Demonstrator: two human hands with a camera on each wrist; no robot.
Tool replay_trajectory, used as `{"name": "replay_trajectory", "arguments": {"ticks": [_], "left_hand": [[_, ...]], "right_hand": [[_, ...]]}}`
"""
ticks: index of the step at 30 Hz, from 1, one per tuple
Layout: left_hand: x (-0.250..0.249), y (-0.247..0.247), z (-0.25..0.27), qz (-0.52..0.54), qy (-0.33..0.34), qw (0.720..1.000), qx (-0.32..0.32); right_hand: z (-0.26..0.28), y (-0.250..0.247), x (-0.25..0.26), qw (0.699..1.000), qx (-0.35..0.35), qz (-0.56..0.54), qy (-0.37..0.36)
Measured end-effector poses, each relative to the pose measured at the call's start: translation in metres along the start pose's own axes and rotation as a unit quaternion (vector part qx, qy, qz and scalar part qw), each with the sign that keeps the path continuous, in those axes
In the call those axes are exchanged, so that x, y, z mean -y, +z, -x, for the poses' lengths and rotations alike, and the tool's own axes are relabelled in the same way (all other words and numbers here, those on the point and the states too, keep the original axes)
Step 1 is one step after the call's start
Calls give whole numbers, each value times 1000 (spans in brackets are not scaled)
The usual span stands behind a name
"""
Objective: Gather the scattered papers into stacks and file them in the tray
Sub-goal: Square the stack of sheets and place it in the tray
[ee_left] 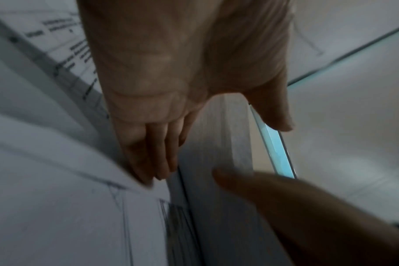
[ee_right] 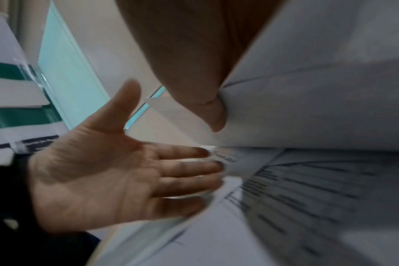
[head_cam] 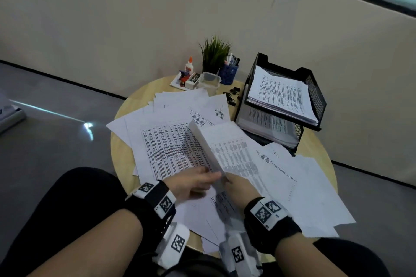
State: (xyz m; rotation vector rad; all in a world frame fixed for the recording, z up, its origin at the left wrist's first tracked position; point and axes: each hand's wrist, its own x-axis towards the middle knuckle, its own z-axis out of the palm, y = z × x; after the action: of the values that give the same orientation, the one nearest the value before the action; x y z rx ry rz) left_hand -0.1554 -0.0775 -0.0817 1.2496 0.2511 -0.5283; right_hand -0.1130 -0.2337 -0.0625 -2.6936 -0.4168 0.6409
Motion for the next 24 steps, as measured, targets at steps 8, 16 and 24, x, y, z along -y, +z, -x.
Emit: {"name": "replay_trajectory", "arguments": {"ticks": [8, 16, 24], "left_hand": [[8, -4, -16, 76, 39, 963, -255], [-3, -50, -21, 23, 57, 934, -351], [10, -44, -30, -63, -2, 943, -328]], "right_hand": [[-3, -11, 23, 991, 101, -76, -36], [-30, -41, -52, 989, -57, -35, 129], [-49, -50, -72, 997, 22, -41, 69]]}}
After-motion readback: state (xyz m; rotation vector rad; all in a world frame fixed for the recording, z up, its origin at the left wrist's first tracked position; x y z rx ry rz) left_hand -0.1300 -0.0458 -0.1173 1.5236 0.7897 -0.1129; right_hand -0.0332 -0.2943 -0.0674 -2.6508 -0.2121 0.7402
